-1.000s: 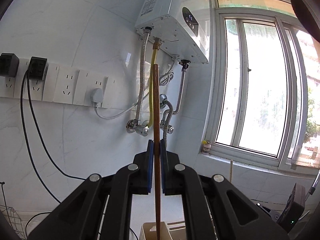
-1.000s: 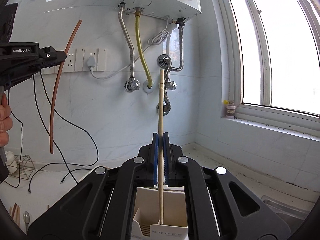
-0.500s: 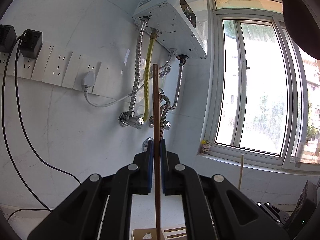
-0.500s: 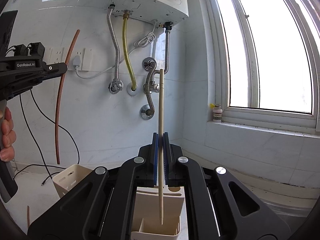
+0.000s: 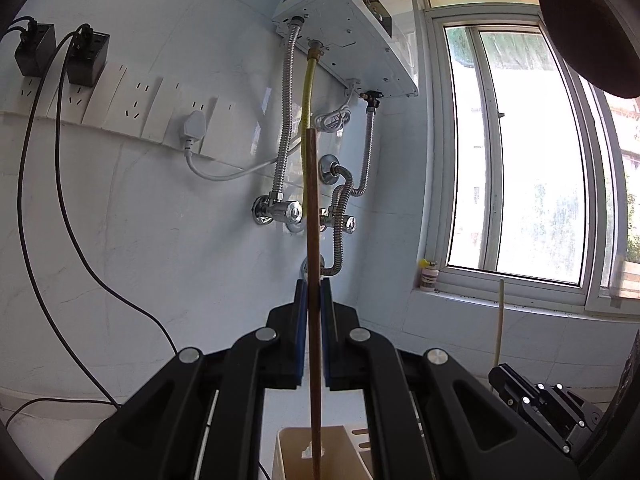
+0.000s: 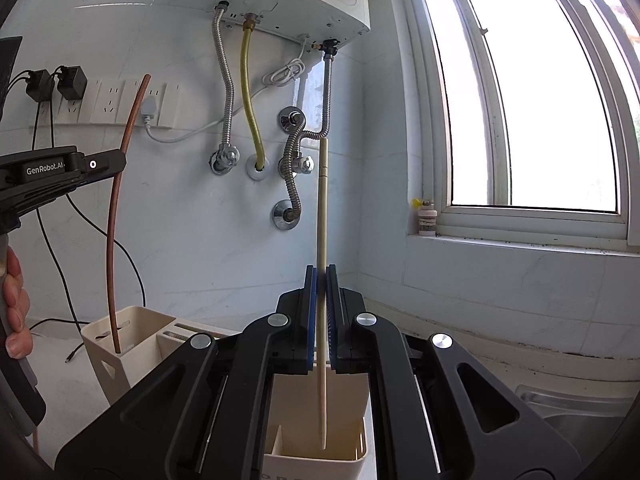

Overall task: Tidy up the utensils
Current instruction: 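Lift both held chopsticks upright and carry them over the beige utensil holder, then open the left tool dropping its chopstick into the holder while the right tool releases its chopstick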

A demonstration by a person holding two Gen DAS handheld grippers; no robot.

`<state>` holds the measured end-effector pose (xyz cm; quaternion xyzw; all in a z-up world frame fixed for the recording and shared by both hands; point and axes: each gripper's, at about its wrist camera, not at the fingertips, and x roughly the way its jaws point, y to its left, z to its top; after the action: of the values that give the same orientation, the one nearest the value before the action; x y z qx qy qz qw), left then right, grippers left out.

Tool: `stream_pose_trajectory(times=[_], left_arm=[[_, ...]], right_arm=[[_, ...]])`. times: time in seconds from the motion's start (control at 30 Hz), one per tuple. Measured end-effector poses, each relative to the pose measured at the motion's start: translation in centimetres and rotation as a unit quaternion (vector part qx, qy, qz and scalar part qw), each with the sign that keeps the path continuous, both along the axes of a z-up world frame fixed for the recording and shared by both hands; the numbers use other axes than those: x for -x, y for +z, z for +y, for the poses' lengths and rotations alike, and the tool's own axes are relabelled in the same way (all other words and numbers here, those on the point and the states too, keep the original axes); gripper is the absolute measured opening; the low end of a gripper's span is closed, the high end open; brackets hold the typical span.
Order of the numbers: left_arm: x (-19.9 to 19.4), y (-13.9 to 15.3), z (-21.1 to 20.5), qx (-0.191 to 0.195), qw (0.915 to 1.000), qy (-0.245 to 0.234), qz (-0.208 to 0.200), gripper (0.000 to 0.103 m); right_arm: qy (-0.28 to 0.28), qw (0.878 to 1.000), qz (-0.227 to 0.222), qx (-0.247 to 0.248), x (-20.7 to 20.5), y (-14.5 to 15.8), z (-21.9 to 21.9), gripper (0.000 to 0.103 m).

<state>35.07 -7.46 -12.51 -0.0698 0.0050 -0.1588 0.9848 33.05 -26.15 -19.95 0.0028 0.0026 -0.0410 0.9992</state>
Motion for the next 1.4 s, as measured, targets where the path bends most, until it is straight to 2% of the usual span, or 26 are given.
stream_pose_trajectory(times=[0.1,0.3,0.33,0.37,0.4,0.43,0.47,0.5,0.57,0.87,1.0,1.23,1.4], left_arm=[[-0.2,-1.4,0.0,0.007,0.9998,0.009,0.015,0.006],[0.1,-3.0,-0.7,-0.017,0.9997,0.007,0.017,0.006],[0.1,-3.4,-1.1,-0.032,0.9993,0.004,0.02,0.01],[0.2,-3.6,-1.4,-0.045,0.9986,0.006,0.027,0.016],[0.5,-3.7,-1.5,-0.05,0.9981,0.014,0.031,0.04],[1.0,-3.6,-1.1,-0.044,0.9983,0.028,0.024,0.073],[1.6,-3.3,-0.6,-0.033,0.9986,0.039,0.013,0.084],[2.2,-2.8,0.1,-0.022,0.9987,0.046,0.007,0.086],[2.7,-1.2,1.2,-0.016,0.9984,0.051,0.016,0.086],[6.7,8.4,6.7,-0.033,0.9958,0.084,-0.016,0.087],[9.2,11.6,9.0,-0.063,0.9901,0.117,-0.044,0.087],[12.4,14.9,12.1,-0.089,0.9825,0.153,-0.061,0.087],[14.1,15.8,13.8,-0.086,0.9797,0.172,-0.058,0.087]], right_arm=[[-0.003,1.0,0.0,-0.003,-0.1,-0.6,0.0,0.004],[-0.008,1.0,0.014,0.003,-0.5,-1.9,0.0,0.005],[-0.008,1.0,0.02,0.003,-0.6,-2.1,-0.1,0.017],[-0.011,1.0,0.016,-0.005,-0.2,-2.1,-0.3,0.034],[-0.015,1.0,0.008,-0.021,0.3,-2.0,-0.7,0.075],[-0.026,0.999,-0.005,-0.034,1.0,-1.6,-1.1,0.081],[-0.031,0.999,-0.009,-0.039,1.4,-1.1,-1.5,0.081],[-0.033,0.999,-0.009,-0.039,1.6,-0.4,-1.8,0.077],[-0.037,0.998,-0.022,-0.046,2.3,1.3,-2.7,0.071],[-0.029,0.994,-0.07,-0.081,4.4,9.9,-7.4,0.071],[-0.021,0.993,-0.086,-0.072,5.4,12.9,-7.7,0.072],[-0.02,0.993,-0.097,-0.07,7.0,15.4,-7.7,0.072],[-0.013,0.993,-0.09,-0.069,7.6,16.0,-7.0,0.072]])
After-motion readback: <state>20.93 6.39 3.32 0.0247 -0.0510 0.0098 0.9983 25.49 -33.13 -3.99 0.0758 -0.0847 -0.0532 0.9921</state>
